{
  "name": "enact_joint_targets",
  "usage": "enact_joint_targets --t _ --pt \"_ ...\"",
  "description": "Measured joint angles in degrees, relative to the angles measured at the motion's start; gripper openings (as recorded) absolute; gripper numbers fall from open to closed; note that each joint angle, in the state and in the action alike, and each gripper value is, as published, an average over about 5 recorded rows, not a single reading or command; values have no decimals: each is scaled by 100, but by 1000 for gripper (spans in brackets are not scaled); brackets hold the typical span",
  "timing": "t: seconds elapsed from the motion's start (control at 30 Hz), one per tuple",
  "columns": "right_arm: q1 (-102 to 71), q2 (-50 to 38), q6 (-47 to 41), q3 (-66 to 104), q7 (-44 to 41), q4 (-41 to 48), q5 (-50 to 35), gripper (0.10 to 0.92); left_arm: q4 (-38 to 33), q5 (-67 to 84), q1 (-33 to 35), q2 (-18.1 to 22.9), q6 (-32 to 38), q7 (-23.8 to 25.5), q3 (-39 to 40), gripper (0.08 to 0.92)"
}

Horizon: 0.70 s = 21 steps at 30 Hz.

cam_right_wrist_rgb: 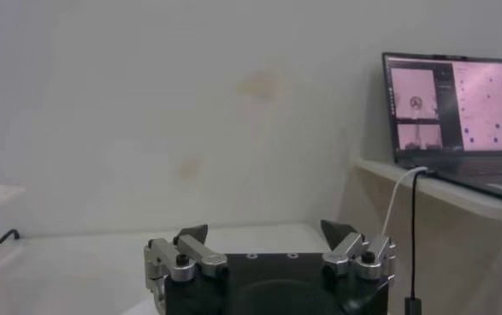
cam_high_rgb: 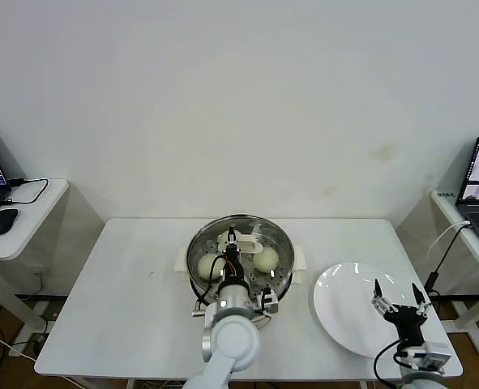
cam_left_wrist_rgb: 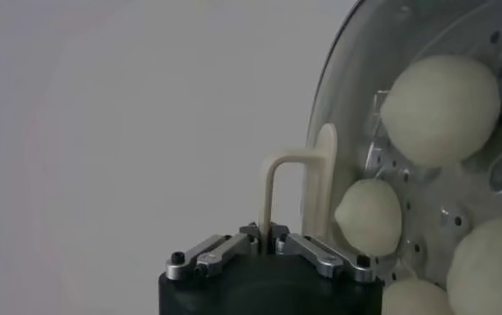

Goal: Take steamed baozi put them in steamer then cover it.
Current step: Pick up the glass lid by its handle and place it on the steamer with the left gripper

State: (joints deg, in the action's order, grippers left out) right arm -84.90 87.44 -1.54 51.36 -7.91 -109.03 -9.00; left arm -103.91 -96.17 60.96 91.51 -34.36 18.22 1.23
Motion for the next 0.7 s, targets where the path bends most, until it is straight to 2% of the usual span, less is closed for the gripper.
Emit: enact_joint_targets --t 0.53,0.63,0.7 --pt "-27 12 18 2 -4 -51 -1 823 76 -2 28 -46 44 -76 -15 147" --pt "-30 15 24 5 -5 -54 -1 823 30 23 60 -66 67 -36 3 193" --pt "-30 17 26 6 -5 -54 -2 823 -13 42 86 -81 77 5 24 253"
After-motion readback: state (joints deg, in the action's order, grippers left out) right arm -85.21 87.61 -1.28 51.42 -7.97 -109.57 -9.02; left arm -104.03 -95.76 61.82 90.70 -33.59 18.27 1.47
